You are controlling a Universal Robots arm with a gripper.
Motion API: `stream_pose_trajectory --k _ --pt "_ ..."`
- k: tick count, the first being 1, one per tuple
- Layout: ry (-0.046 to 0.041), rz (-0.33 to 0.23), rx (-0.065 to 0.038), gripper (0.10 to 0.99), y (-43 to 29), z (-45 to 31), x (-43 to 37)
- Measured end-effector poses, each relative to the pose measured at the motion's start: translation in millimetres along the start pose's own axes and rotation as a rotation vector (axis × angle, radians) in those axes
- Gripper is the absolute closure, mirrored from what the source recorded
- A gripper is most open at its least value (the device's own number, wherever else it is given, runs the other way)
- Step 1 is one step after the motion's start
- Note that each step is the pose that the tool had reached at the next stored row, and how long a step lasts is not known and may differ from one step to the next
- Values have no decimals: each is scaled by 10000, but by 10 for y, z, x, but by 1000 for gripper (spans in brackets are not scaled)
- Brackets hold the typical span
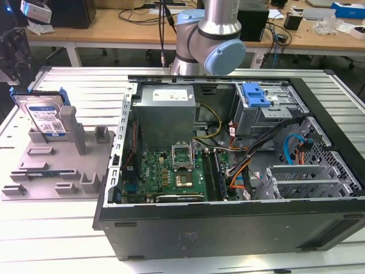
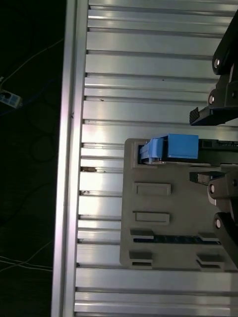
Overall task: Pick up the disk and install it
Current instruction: 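Pick up the disk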
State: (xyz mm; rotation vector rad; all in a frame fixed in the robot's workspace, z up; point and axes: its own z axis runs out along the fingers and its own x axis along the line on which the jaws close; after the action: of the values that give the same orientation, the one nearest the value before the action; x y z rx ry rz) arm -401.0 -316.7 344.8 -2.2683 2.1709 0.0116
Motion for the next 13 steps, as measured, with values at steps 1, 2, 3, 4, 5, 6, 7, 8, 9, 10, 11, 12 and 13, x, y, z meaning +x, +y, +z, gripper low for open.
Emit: stream_pose_trajectory --k 1,2,3,4,5,6,7,8,9,10,11,12,13 --pt "0 1 0 588 0 7 1" --pt "0 0 0 588 0 15 1" --pt "0 -1 1 588 1 32 2" --pt "1 -2 -1 588 8 42 2" --pt "1 -1 -3 588 14 49 2" --pt "1 -1 0 588 21 59 1" --pt "0 -2 2 588 24 67 1" --pt "-1 -2 3 588 26 73 1" --pt "0 -1 0 588 27 77 1" --pt "0 -1 -1 588 28 81 0" --pt "0 -1 -1 588 28 86 -1" --pt "0 -1 0 588 29 91 -1" --pt "0 -1 0 588 29 96 -2"
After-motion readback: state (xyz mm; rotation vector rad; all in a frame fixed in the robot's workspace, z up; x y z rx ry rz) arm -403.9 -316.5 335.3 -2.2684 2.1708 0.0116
